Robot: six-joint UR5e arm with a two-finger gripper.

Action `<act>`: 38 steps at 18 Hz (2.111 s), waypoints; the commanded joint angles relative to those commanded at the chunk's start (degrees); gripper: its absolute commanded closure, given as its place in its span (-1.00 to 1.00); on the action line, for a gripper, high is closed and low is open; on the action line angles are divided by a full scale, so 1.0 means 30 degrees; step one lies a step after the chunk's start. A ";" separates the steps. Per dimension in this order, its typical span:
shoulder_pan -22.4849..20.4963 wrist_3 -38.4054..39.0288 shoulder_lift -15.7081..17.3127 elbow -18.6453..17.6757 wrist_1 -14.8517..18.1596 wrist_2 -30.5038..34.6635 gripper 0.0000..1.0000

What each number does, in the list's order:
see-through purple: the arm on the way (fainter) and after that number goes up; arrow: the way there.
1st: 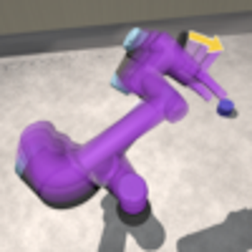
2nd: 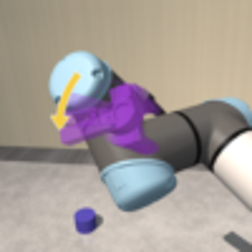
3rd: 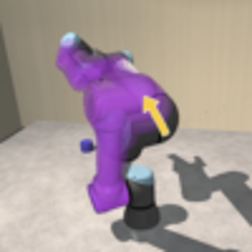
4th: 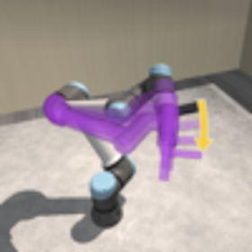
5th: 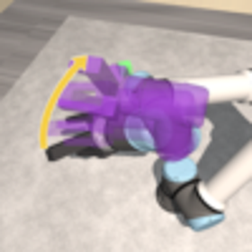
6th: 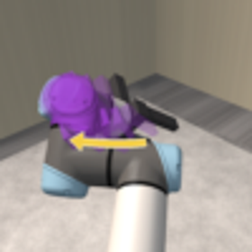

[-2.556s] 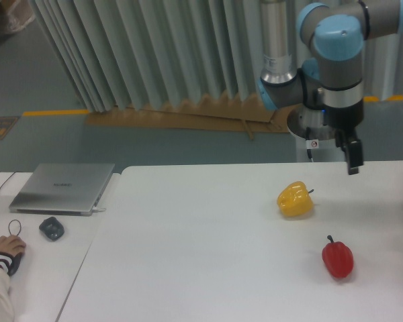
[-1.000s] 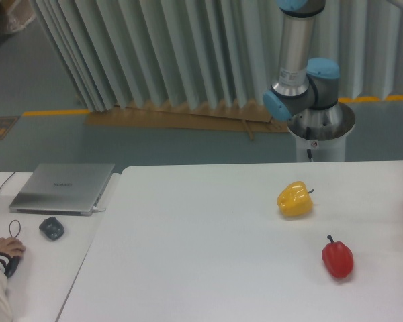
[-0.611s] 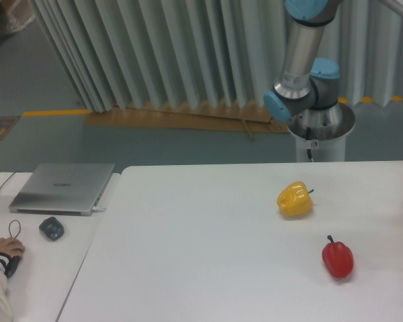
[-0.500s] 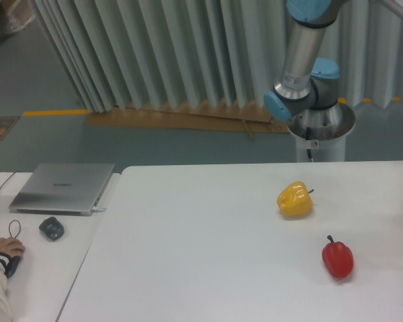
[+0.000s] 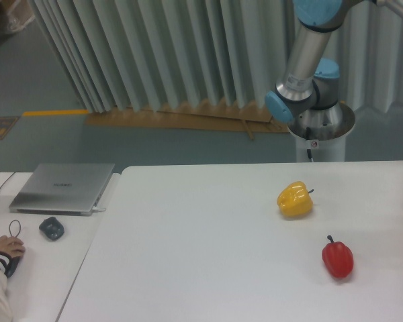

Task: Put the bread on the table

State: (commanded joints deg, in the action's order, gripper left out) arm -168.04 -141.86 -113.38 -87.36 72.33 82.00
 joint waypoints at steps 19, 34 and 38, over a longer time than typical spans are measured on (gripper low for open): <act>0.0145 0.0380 -0.0732 -0.0029 -0.0468 -0.0176 -0.68; -0.0001 0.0323 -0.0645 0.0000 -0.0469 -0.0147 0.13; -0.0001 0.0410 -0.0586 0.0000 -0.0439 -0.0176 0.24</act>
State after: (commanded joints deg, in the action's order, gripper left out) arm -168.05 -140.63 -115.14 -87.36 71.02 81.48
